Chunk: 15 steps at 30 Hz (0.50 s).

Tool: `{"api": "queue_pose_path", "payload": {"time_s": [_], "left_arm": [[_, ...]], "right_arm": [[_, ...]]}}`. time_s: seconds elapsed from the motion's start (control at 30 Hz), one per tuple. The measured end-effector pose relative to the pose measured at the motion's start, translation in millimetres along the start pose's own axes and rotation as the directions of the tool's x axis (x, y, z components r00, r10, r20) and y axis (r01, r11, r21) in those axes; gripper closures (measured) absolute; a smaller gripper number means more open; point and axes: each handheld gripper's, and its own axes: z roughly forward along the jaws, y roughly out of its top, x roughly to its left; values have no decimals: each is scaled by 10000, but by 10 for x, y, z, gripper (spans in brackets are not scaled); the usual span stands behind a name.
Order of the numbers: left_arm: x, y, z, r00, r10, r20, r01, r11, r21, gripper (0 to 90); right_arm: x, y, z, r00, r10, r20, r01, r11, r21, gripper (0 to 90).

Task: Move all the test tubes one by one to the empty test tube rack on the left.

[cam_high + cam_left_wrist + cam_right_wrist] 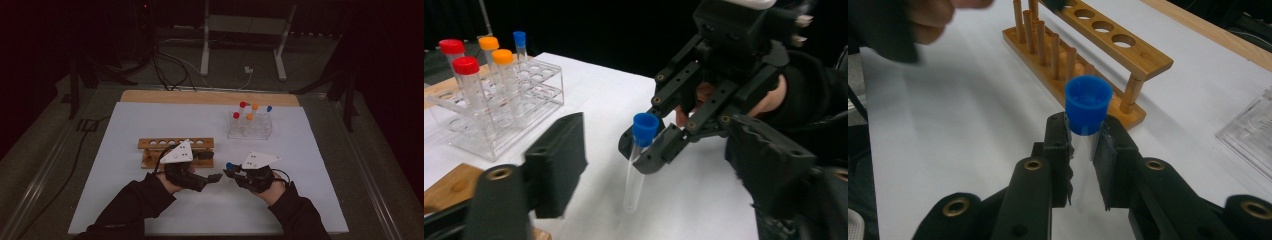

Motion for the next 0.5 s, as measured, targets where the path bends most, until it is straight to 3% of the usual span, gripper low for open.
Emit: {"api": "queue_pose_path", "payload": {"time_s": [0.17,0.5], "left_arm": [[1,26,111,9999,114,48,-114,9999,9,433],[-25,27,265,9988,500,-11,-499,9983,293,602]], "right_arm": [[12,2,-1,10000,26,-41,-26,10000,-11,770],[20,4,-2,9999,-51,-111,50,10000,-63,770]]}}
